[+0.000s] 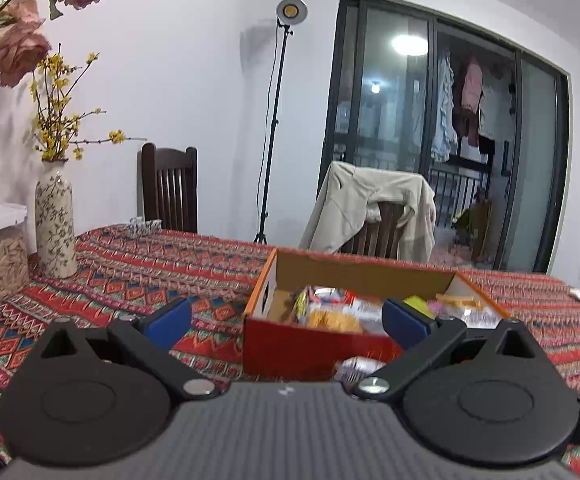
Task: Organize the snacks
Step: 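Move both grippers back from the box toward the snack pile, then grasp a pink packet from the pile with the right gripper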
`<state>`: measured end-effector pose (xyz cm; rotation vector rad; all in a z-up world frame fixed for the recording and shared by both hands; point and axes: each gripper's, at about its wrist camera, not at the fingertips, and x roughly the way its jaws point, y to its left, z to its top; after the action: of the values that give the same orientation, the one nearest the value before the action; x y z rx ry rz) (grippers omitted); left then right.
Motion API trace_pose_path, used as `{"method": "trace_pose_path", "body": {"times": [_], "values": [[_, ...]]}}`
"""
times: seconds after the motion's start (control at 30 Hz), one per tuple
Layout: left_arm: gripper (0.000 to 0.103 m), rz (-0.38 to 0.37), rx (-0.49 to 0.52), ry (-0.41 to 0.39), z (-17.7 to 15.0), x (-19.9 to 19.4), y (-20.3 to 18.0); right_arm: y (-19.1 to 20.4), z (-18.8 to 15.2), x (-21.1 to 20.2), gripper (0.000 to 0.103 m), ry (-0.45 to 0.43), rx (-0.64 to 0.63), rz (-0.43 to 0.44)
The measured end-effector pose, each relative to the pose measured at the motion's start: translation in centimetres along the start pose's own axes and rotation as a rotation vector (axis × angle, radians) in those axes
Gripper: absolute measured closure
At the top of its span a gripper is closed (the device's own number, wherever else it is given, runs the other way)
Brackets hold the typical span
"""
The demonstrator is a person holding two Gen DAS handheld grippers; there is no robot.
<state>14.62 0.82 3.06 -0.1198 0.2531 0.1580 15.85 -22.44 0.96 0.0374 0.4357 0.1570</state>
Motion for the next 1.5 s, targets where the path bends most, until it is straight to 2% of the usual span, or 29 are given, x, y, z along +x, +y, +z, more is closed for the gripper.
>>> {"method": "trace_pose_path", "body": {"times": [0.3,0.5,0.7,0.83,0.93,1.0,1.07,1.17,1.2,1.27,1.37,1.5], "values": [[0.000,0.033,0.039,0.079,-2.1,-0.3,3.1,-0.6,-2.0,-0.3,0.000,0.056,0.022,0.003],[0.000,0.053,0.016,0.125,-3.2,-0.2,6.0,-0.7,-2.5,-0.4,0.000,0.074,0.015,0.025],[0.000,0.067,-0.024,0.146,-4.2,1.1,7.6,0.0,-2.4,0.2,0.000,0.094,0.004,0.052],[0.000,0.044,-0.017,0.123,-4.4,0.9,7.4,0.9,-2.3,0.6,0.000,0.092,-0.025,0.043],[0.000,0.043,-0.047,0.102,-4.5,0.5,8.1,1.0,-2.1,0.8,0.003,0.084,-0.019,0.031],[0.000,0.044,-0.076,0.098,-4.4,0.5,8.5,1.1,-2.0,1.0,0.014,0.090,-0.015,0.028],[0.000,0.047,-0.094,0.098,-4.3,0.5,8.8,1.2,-1.8,1.1,0.019,0.091,-0.013,0.043],[0.000,0.043,-0.097,0.112,-4.4,0.7,8.8,1.6,-1.4,1.8,0.021,0.108,-0.017,0.061],[0.000,0.039,-0.100,0.112,-4.3,0.7,8.9,1.8,-1.3,2.1,0.026,0.115,-0.019,0.065],[0.000,0.031,-0.112,0.108,-4.4,0.6,9.1,2.3,-0.9,2.6,0.030,0.131,-0.012,0.095],[0.000,0.027,-0.129,0.110,-4.4,0.6,9.3,3.6,-0.8,3.8,0.030,0.166,-0.013,0.139],[0.000,0.013,-0.146,0.117,-4.5,0.7,9.6,5.4,-1.1,5.9,0.031,0.222,-0.044,0.139]]}}
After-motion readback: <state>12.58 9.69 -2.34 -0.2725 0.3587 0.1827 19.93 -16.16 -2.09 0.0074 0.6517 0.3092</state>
